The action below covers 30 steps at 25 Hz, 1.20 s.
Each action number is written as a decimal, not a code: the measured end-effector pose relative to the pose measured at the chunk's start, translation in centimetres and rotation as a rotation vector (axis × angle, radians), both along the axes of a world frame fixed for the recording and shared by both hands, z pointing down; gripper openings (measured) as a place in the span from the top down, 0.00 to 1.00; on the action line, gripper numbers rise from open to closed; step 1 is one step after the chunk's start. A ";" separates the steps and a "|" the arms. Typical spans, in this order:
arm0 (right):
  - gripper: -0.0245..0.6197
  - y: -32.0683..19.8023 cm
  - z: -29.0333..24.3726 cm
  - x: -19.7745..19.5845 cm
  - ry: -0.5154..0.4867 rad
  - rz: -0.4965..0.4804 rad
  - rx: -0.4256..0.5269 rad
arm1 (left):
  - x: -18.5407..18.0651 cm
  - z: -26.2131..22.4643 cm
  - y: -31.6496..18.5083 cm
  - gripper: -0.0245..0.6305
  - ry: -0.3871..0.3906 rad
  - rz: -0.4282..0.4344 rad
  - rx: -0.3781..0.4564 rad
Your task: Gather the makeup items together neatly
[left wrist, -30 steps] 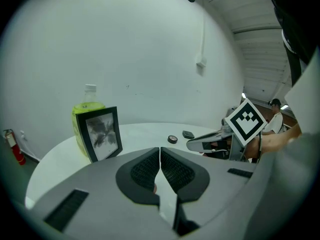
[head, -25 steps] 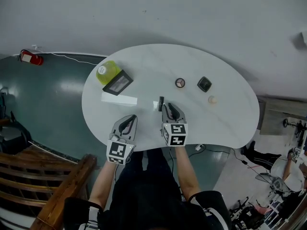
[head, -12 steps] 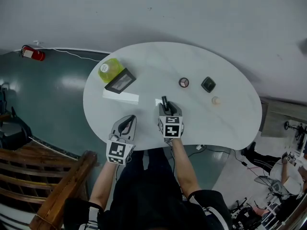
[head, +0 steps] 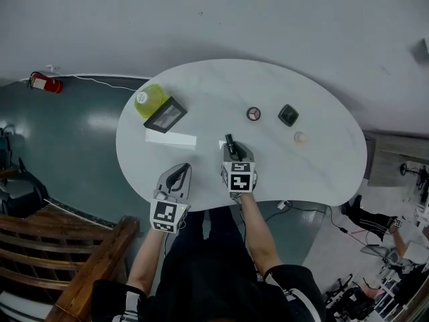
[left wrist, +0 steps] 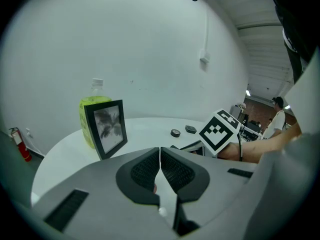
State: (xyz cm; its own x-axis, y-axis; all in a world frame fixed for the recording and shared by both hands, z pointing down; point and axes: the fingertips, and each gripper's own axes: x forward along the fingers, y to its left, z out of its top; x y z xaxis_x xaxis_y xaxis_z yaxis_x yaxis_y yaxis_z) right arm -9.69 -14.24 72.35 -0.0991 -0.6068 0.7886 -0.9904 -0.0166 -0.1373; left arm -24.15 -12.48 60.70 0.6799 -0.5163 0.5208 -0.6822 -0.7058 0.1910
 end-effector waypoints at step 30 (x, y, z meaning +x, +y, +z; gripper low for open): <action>0.79 14.7 0.7 7.9 0.075 0.327 -0.060 | 6.8 -0.2 6.3 0.93 -0.001 0.283 0.010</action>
